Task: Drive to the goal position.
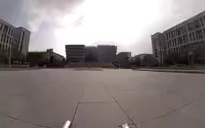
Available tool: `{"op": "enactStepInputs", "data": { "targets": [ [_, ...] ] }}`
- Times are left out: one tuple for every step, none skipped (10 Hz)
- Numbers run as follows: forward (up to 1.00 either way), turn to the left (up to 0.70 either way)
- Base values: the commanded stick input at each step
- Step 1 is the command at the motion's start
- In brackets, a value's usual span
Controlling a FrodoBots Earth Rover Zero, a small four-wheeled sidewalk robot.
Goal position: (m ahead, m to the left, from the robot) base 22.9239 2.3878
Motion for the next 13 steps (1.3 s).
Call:
{"op": "enactStepInputs", "data": {
  "targets": [
    [0.70,0.00],
    [0.70,0.00],
    [0.70,0.00],
    [0.70,0.00],
    [0.70,0.00],
    [0.70,0.00],
    [0.70,0.00],
    [0.70,0.00],
    [0.70,0.00],
    [0.70,0.00],
    [0.70,0.00],
    [0.70,0.00],
    [0.70,0.00]
  ]
}}
